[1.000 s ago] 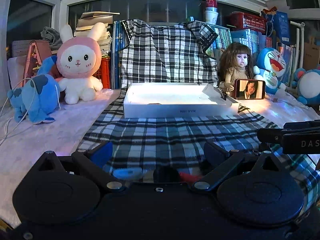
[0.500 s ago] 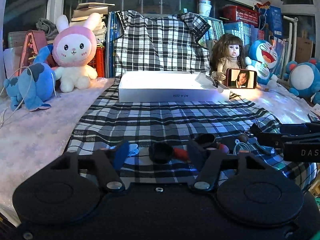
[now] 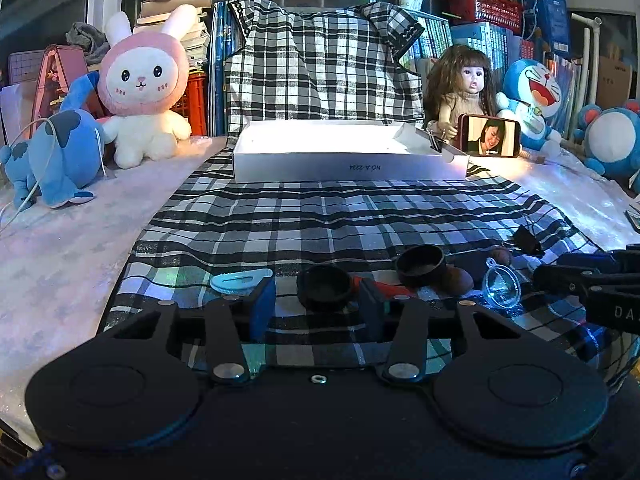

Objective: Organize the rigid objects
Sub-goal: 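Grasp the black cup with the left tool while the right tool grasps the translucent cap, then carry the black cup and translucent cap with both tools into the white box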

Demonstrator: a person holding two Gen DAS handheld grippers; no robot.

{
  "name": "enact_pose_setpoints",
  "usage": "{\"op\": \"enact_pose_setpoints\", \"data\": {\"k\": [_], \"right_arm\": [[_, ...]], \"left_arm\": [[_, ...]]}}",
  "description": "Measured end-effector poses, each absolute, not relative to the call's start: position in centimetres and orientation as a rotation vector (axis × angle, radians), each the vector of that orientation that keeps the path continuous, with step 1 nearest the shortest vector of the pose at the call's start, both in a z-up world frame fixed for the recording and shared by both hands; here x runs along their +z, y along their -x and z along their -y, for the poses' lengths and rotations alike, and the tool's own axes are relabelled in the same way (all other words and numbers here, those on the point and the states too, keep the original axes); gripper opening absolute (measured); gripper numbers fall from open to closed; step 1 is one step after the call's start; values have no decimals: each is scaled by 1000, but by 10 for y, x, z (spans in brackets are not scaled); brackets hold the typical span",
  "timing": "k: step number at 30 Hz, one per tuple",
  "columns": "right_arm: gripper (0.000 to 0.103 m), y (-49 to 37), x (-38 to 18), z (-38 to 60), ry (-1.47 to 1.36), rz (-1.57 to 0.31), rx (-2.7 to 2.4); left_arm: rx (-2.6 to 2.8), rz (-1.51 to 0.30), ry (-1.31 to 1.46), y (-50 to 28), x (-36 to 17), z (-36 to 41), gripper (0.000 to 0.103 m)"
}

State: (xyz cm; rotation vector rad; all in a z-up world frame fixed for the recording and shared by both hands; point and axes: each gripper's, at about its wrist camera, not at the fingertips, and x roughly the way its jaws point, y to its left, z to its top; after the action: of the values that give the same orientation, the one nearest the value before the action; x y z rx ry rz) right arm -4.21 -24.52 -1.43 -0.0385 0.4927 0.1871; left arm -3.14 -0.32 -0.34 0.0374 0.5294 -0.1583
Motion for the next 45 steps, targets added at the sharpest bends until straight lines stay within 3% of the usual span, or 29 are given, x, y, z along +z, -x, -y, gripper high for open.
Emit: {"op": "enact_pose_setpoints", "data": {"k": [10,13,15,17,31,45], "right_arm": [[34,39,-18,241,46,-489,182],[33,39,-19,240,43,-487,180],[29,38,-19,240,41,-489,182],[21,38,-19,240,35,-491,180],[21,38,-5,236,40,-457,205],[21,-16,29,242,-52,-476,184]], "left_arm": [[-163,-530,-34,19,-9,6,43],[-165,-529,-33,18,-9,6,37],[-170,-529,-30,18,-10,6,31],[-165,-530,-23,18,-9,7,31],[-147,-531,9,11,14,3,31],[-161,-577,50,-54,51,0,31]]}}
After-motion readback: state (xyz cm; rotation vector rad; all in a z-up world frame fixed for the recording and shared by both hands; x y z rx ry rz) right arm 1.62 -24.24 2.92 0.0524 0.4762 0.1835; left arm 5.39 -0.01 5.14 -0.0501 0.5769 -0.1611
